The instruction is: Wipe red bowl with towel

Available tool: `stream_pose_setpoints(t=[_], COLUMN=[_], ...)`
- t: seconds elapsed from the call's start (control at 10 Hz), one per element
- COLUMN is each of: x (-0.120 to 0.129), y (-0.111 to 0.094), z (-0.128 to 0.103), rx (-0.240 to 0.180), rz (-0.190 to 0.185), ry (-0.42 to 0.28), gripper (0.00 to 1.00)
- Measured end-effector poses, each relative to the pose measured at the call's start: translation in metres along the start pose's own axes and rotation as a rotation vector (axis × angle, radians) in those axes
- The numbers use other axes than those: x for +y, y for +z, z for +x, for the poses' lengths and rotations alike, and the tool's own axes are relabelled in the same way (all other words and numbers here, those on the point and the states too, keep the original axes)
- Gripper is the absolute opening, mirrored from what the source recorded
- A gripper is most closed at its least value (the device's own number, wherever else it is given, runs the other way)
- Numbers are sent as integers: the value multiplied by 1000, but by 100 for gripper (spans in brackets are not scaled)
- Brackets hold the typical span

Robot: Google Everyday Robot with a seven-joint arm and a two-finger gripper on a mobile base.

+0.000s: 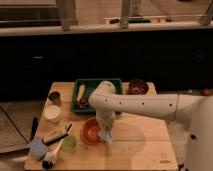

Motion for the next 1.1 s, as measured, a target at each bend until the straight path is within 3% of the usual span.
stream_pose_setpoints(t=[0.3, 0.5, 0.9, 1.1], x=[-1, -23, -61, -77], y=[-2, -5, -9, -12], z=[27, 41, 36, 19], rx=[40, 62, 69, 67], rz=[-11, -6, 17, 33], ry=[36, 21, -57, -115], gripper=[0, 0, 0, 0])
